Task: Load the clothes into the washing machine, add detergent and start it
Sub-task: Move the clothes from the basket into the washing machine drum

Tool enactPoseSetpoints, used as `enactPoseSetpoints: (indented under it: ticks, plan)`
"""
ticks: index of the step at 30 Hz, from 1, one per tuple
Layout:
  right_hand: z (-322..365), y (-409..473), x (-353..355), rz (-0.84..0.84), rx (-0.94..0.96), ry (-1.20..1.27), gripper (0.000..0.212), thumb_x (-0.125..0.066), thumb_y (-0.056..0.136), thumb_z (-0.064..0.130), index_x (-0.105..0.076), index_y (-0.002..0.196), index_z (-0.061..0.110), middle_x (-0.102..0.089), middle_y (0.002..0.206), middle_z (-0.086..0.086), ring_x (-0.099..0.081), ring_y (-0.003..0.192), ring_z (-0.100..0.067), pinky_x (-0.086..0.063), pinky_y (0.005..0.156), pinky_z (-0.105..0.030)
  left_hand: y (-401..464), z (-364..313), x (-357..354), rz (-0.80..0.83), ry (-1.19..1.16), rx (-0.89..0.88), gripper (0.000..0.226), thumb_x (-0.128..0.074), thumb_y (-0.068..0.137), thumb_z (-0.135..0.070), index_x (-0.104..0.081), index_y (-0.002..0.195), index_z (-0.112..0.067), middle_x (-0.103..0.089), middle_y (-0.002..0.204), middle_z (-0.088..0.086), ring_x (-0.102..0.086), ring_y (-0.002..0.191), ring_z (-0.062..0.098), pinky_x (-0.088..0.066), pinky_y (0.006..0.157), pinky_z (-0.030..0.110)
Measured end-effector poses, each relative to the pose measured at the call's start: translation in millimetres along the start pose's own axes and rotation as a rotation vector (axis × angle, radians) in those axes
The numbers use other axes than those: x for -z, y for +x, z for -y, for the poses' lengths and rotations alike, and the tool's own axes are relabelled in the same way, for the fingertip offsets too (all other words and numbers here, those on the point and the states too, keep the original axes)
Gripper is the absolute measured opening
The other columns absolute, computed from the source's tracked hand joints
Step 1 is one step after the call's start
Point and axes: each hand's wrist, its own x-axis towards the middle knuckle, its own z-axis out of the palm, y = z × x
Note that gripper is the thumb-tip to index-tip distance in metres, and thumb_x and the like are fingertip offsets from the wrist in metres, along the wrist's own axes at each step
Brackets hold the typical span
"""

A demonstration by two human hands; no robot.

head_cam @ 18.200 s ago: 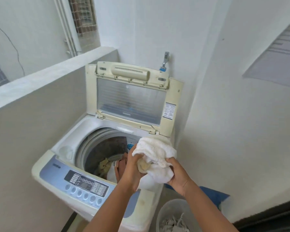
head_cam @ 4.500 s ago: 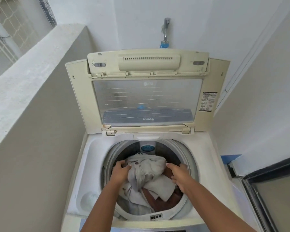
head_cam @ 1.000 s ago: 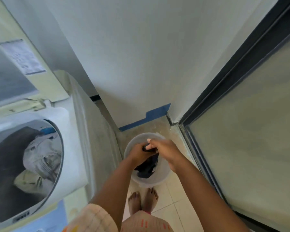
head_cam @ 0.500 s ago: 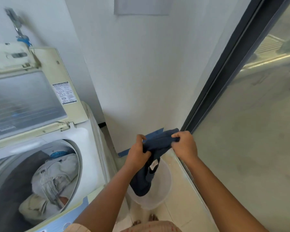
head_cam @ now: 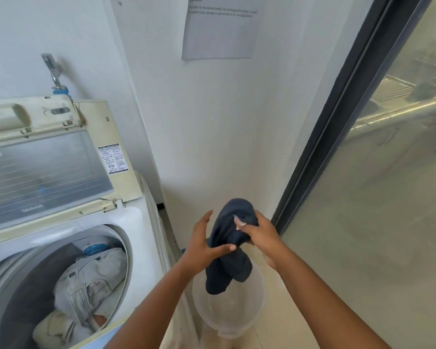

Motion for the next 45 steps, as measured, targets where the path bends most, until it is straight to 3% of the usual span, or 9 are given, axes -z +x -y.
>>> enactPoseSetpoints:
  ticks: [7,15,18,21,29,33,36,40,45]
  plan:
    - [1,-6,-12,0.197,-0.131,0.568,0.041,-0.063,0.093,0.029,-0.059,0.128,0.008,-0.069,0.123,-0.014,-0.066,0.114,-0.03,-0.054,0.093,-0.043,-12,-8,-1,-0.064,-0.31,-0.047,0.048,-0.061,0.093,-0.006,-0.042,0.134,-0.022,-0.058,0.123,-0.006,-0.06,0.107,-0.005,-0.051,0.079,0.011]
    - [-23,-11,0,-0.238,0.018,-0.38,0.083,-0.083,0.076,0.017,-0.036,0.143,0.027,-0.046,0.129,-0.003,-0.058,0.097,-0.017,-0.054,0.083,-0.035,-1,-17,-3,-0.204,0.201,-0.127,0.038,-0.049,0.089,0.003,-0.069,0.106,-0.024,-0.057,0.1,-0.001,-0.058,0.089,0.013,-0.044,0.076,0.011]
    - [-21,-14,-10,0.066,0.219,-0.637,0.104,-0.079,0.068,-0.003,-0.027,0.148,0.037,-0.03,0.134,0.003,-0.054,0.103,-0.016,-0.056,0.085,-0.03,-3,-25,-17,-0.217,0.243,-0.143,0.037,-0.053,0.085,0.005,-0.066,0.112,-0.017,-0.059,0.099,0.001,-0.06,0.087,0.013,-0.05,0.077,0.019]
    - [-22,-11,-17,0.007,0.279,-0.736,0.068,-0.073,0.07,0.001,-0.051,0.127,0.031,-0.047,0.123,-0.001,-0.059,0.101,-0.024,-0.057,0.082,-0.042,-12,-39,-30,-0.139,0.011,-0.215,0.04,-0.052,0.081,0.013,-0.051,0.112,-0.013,-0.066,0.094,0.001,-0.065,0.084,0.003,-0.052,0.072,0.015]
    - [23,-11,0,-0.18,0.026,-0.388,0.003,-0.059,0.091,0.026,-0.059,0.09,0.023,-0.069,0.082,-0.009,-0.069,0.078,-0.028,-0.061,0.069,-0.042,-14,-17,-17,-0.022,-0.13,-0.089,0.102,-0.086,0.068,-0.041,-0.019,0.144,-0.037,-0.038,0.144,-0.01,-0.048,0.128,0.007,-0.049,0.099,0.023]
    - [26,-18,4,-0.05,-0.046,0.402,0.017,-0.06,0.094,0.016,-0.066,0.109,0.01,-0.074,0.097,-0.013,-0.071,0.091,-0.025,-0.06,0.077,-0.04,-16,-7,-14,-0.029,-0.229,-0.054,0.105,-0.083,0.074,-0.01,-0.01,0.147,-0.026,-0.05,0.132,-0.005,-0.06,0.11,-0.005,-0.052,0.086,0.015]
    - [20,-19,7,-0.002,-0.107,0.526,0.019,-0.054,0.098,0.016,-0.065,0.11,0.008,-0.074,0.093,-0.01,-0.07,0.084,-0.019,-0.057,0.064,-0.031,-17,-22,-17,-0.139,-0.375,-0.021,0.084,-0.067,0.088,-0.001,-0.01,0.144,-0.026,-0.058,0.113,-0.008,-0.067,0.091,-0.006,-0.053,0.073,0.012]
    - [7,-11,12,-0.133,-0.152,0.037,0.037,-0.054,0.096,0.014,-0.046,0.132,0.015,-0.063,0.116,-0.014,-0.065,0.102,-0.029,-0.059,0.08,-0.042,-10,-31,-17,-0.266,-0.31,-0.119,0.053,-0.057,0.09,0.008,-0.034,0.131,-0.016,-0.062,0.105,0.002,-0.069,0.084,0.007,-0.056,0.071,0.02]
    - [-13,-2,22,-0.08,0.382,-0.849,0.108,-0.074,0.074,0.007,-0.007,0.153,0.037,-0.01,0.155,0.001,-0.035,0.136,-0.026,-0.043,0.104,-0.036,0,-47,-14,-0.257,-0.18,-0.14,0.055,-0.064,0.086,0.0,-0.038,0.127,-0.027,-0.06,0.105,-0.004,-0.069,0.08,0.02,-0.059,0.062,0.03]
